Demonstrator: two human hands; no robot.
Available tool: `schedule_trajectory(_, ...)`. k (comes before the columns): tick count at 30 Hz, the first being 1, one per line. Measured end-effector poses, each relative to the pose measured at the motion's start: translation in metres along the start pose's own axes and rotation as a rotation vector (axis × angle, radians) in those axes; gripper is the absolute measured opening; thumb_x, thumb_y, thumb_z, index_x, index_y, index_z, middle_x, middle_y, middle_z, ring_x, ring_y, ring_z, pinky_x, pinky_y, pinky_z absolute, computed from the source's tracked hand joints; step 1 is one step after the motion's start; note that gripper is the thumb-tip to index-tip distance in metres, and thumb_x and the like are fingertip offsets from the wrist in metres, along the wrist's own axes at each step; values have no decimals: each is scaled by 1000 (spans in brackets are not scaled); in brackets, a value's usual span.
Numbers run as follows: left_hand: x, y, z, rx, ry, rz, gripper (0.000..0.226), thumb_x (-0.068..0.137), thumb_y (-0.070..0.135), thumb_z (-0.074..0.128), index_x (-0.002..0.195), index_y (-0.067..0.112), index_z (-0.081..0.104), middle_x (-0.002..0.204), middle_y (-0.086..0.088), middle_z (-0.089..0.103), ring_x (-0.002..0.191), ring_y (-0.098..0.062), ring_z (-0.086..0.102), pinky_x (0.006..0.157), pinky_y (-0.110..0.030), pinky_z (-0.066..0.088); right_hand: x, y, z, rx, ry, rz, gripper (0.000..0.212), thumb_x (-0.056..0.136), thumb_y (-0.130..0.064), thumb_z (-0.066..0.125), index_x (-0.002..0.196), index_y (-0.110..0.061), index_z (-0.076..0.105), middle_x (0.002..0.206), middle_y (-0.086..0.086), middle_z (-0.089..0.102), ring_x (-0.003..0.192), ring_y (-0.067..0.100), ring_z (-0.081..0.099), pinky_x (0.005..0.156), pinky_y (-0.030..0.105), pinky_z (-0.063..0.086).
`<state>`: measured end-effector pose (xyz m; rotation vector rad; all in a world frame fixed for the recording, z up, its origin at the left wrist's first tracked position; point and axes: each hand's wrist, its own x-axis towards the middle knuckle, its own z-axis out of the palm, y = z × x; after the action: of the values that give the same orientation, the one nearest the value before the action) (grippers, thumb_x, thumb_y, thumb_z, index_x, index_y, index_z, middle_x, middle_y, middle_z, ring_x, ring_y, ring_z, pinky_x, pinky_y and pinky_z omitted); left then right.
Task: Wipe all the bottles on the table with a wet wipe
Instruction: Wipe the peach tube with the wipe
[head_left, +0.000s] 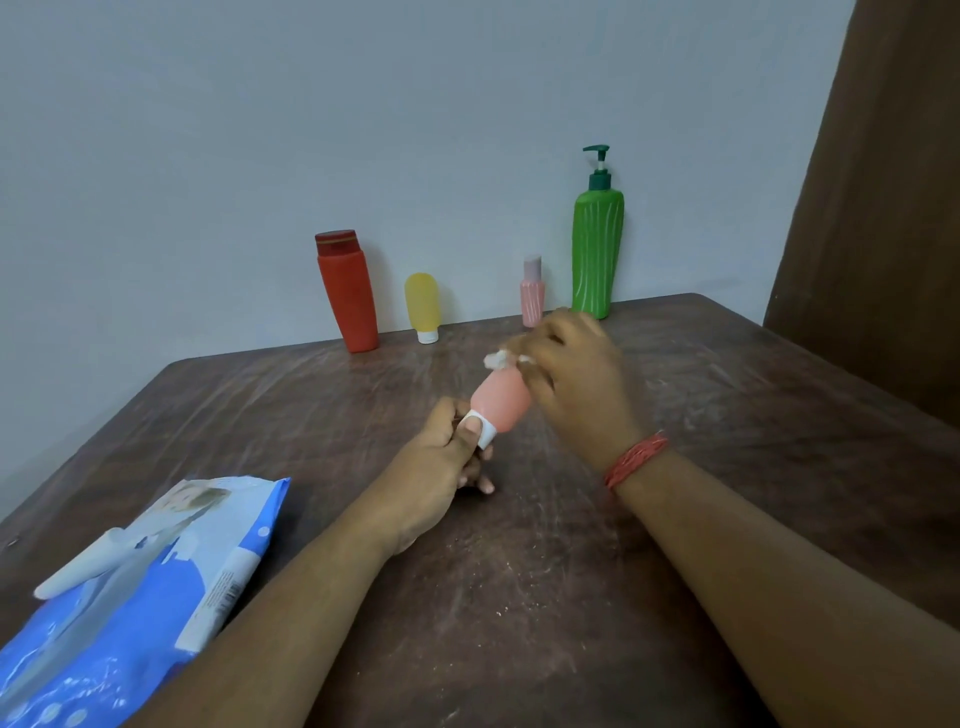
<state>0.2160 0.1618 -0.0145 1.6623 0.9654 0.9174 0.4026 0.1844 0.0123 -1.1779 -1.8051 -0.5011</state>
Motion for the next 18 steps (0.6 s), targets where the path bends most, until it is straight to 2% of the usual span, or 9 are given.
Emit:
schedule_trajectory(2, 1, 0, 0, -12, 6, -5, 18, 110, 20, 33, 112, 10, 48, 86, -2, 53, 53, -4, 43, 94, -54, 52, 2, 6, 2, 38, 59, 150, 20, 88, -7, 63, 102, -14, 75, 90, 2, 54, 87, 20, 52, 73, 34, 49)
schedule_trajectory(4, 2, -2, -2, -56, 18, -16, 19, 110, 22, 34, 112, 10, 49, 85, -1, 53, 53, -4, 45, 95, -53, 52, -1, 5, 6, 103, 40, 168, 22, 90, -7, 60, 105, -14, 74, 93, 2, 54, 87, 19, 54, 76, 33, 49)
schedule_trajectory(7, 3, -4, -3, -194, 43, -5, 20, 109, 22, 36, 107, 8, 49, 86, -3, 53, 54, -7, 41, 82, -41, 56, -3, 0, 6, 235, 66, 253, 12, 93, -11, 62, 99, -16, 72, 96, -3, 58, 83, 5, 51, 73, 10, 40)
schedule_trajectory(8, 3, -4, -3, -246, 55, -5, 19, 109, 20, 36, 106, 7, 49, 86, -3, 54, 54, -8, 38, 78, -37, 55, -5, -2, 5, 275, 96, 307, 8, 93, -14, 63, 95, -17, 71, 94, -3, 60, 81, 3, 50, 69, 10, 37)
schedule_trajectory(10, 3, -4, -4, -357, 81, -23, 19, 109, 19, 36, 107, 6, 50, 85, -4, 56, 55, -9, 36, 73, -34, 54, -7, -10, 7, 378, 76, 404, 4, 94, -20, 65, 91, -19, 67, 90, -5, 65, 78, 8, 57, 68, 21, 45)
schedule_trajectory(12, 4, -3, -6, -463, 90, -38, 19, 108, 19, 37, 109, 7, 52, 86, -6, 57, 56, -10, 37, 71, -35, 54, -11, -23, 11, 582, -30, 528, 8, 93, -29, 66, 87, -24, 64, 82, -6, 68, 75, 15, 66, 69, 39, 56)
schedule_trajectory(14, 4, -2, -8, -530, 102, -36, 19, 108, 19, 39, 112, 7, 53, 89, -7, 60, 60, -12, 44, 71, -36, 56, -15, -35, 14, 766, -109, 596, 12, 92, -32, 67, 85, -24, 63, 81, -2, 70, 74, 21, 69, 71, 50, 58)
schedule_trajectory(16, 4, -2, -7, -549, 140, -24, 21, 107, 19, 42, 114, 6, 56, 94, -7, 64, 69, -13, 57, 78, -37, 59, -17, -41, 15, 779, -161, 585, 10, 92, -27, 68, 86, -21, 63, 83, 1, 71, 77, 22, 69, 72, 51, 57)
schedule_trajectory(18, 5, -3, -7, -522, 195, -25, 24, 105, 22, 47, 116, 5, 59, 103, -8, 71, 86, -18, 69, 90, -40, 57, -18, -44, 16, 741, -200, 545, 8, 92, -23, 68, 88, -19, 63, 83, -2, 70, 76, 17, 67, 72, 45, 58)
